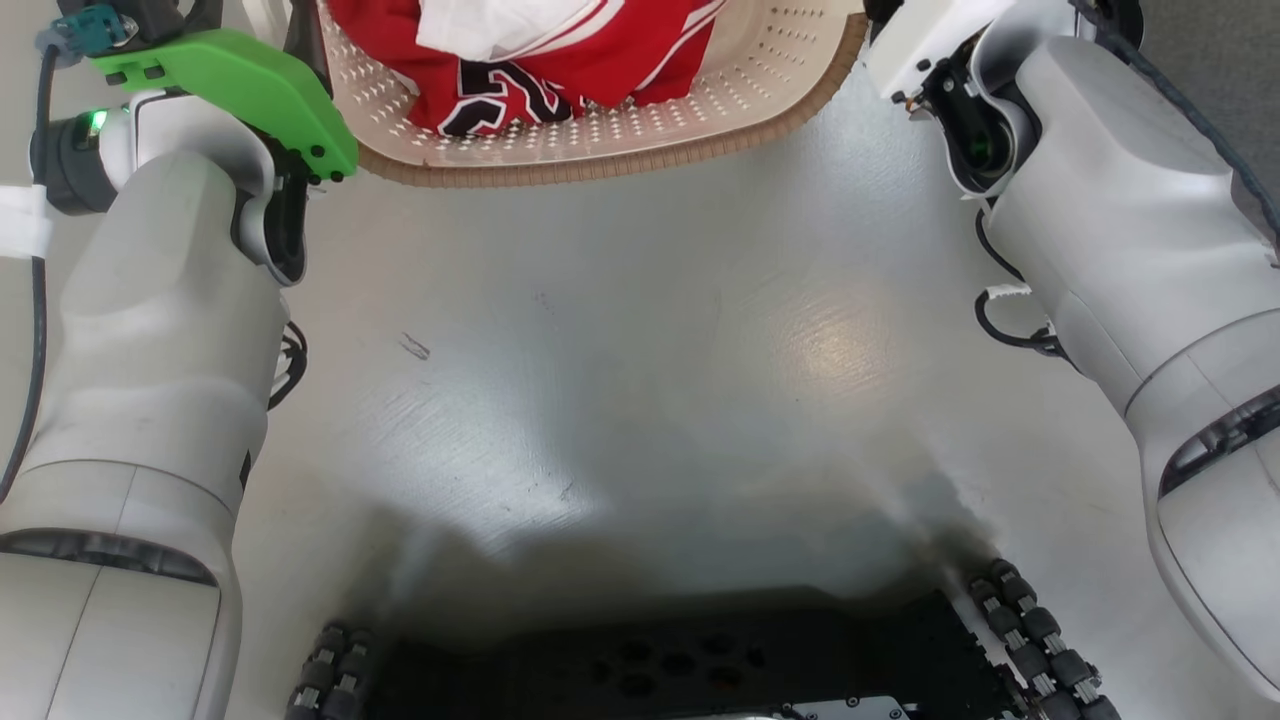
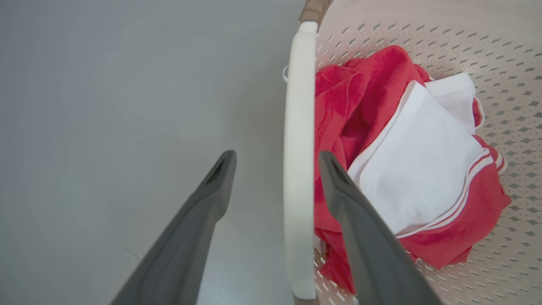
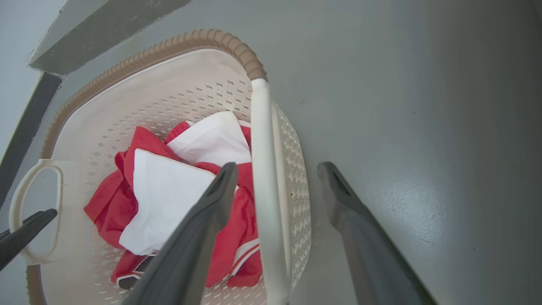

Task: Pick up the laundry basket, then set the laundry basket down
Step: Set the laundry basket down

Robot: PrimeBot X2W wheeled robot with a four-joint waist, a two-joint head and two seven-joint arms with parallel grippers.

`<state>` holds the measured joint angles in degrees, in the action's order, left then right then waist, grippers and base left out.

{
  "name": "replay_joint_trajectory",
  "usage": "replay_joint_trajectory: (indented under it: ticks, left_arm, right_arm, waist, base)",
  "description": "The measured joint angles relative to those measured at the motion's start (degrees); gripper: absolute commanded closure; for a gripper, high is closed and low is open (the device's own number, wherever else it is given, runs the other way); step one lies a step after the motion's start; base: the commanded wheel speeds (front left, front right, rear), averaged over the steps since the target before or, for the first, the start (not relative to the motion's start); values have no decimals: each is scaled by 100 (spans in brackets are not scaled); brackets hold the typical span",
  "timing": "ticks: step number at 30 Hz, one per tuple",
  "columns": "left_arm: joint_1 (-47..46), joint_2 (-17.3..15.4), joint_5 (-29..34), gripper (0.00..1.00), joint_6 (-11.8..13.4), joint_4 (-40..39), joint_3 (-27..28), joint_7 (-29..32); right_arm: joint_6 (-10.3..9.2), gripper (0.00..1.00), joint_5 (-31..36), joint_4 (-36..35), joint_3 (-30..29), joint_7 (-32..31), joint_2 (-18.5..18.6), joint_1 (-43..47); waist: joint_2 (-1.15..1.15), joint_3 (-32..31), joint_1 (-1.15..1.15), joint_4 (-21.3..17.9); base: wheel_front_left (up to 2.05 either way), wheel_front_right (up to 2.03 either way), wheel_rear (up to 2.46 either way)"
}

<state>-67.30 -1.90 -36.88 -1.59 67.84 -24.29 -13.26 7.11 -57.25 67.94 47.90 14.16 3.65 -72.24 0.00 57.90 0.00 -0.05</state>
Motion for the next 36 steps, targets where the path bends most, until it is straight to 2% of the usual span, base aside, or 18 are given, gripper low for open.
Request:
replay_joint_trajectory:
  ticks: [15, 23, 32, 36]
  left_arm:
    - [405, -9, -7, 0, -153, 185, -9, -99]
    - [718, -55, 2, 0, -250, 148, -1, -100]
    - [1105, -141, 1, 0, -307, -465, 216, -102]
    - [1393, -143, 4, 0, -348, -677, 270, -116]
  right_arm:
    - [0, 0, -37, 19, 20, 11, -1, 415]
    - [0, 0, -80, -224, -63, 11, -2, 755]
    - [0, 0, -4, -368, -245, 12, 0, 1135]
    - [0, 0, 103, -522, -348, 12, 112, 1283]
  waist:
    - [0, -610, 0, -63]
    - [0, -1089, 0, -141]
    - [0, -1714, 0, -216]
    - [0, -2009, -1, -229]
  base:
    - [0, 0, 0]
    - [0, 0, 0]
    - [0, 0, 0]
    - [0, 0, 0]
